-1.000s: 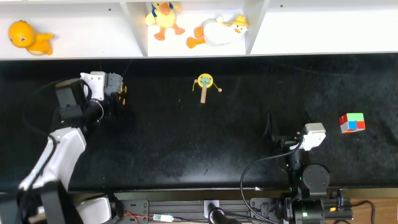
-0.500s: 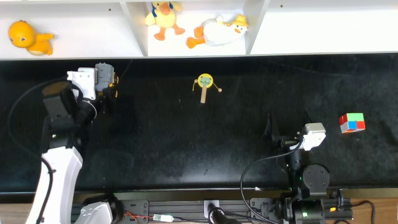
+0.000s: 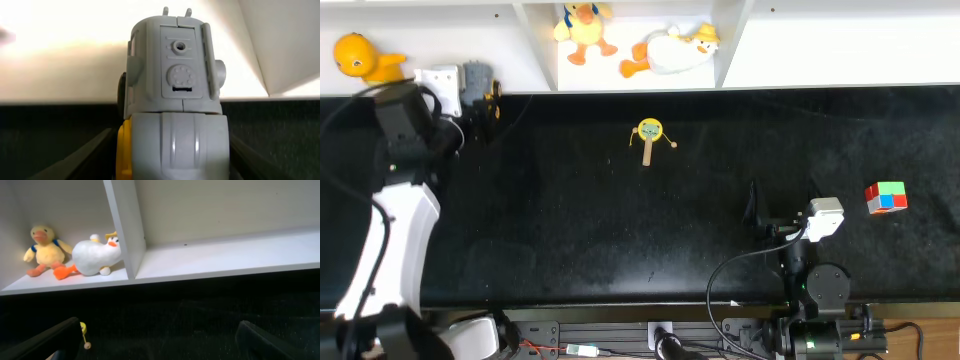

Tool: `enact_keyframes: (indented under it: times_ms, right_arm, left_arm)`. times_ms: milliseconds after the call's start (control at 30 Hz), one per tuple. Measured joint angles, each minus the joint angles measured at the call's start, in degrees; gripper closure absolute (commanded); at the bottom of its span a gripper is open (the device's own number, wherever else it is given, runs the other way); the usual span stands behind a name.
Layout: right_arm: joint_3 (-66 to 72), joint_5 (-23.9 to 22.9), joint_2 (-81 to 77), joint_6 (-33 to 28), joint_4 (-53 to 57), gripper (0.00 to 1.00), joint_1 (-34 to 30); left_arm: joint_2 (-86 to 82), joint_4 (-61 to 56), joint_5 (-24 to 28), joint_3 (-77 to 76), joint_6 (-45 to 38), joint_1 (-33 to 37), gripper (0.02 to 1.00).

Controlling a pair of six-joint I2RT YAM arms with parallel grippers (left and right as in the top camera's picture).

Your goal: Store Toys

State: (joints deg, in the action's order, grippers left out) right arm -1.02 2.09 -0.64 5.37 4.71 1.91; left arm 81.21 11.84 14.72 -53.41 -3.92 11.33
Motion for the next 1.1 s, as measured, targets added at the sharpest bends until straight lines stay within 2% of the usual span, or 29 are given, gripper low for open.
enact_keyframes:
  times_ms: [367,767,800,933,1100]
  right_arm:
    - [0.0,0.0,0.0,0.0,0.0,0.005,0.0]
    - [0.0,0.0,0.0,0.0,0.0,0.005,0.0]
    - [0.0,0.0,0.0,0.0,0.0,0.005,0.0]
    - [0.0,0.0,0.0,0.0,0.0,0.005,0.0]
    - [0.0,0.0,0.0,0.0,0.0,0.005,0.0]
  left_arm:
    - [12.0,1.9,0.0,-11.6,0.6,0.0,0.61]
    - [18.2,-1.3,0.1,-15.8,1.7,0.0,0.601]
    - [18.3,-1.4,0.2,-15.9,1.8,0.0,0.549]
    - [18.5,-1.4,0.2,-16.0,2.1,0.0,0.023]
    - [18.5,-0.8,0.2,-16.0,2.5,0.0,0.02]
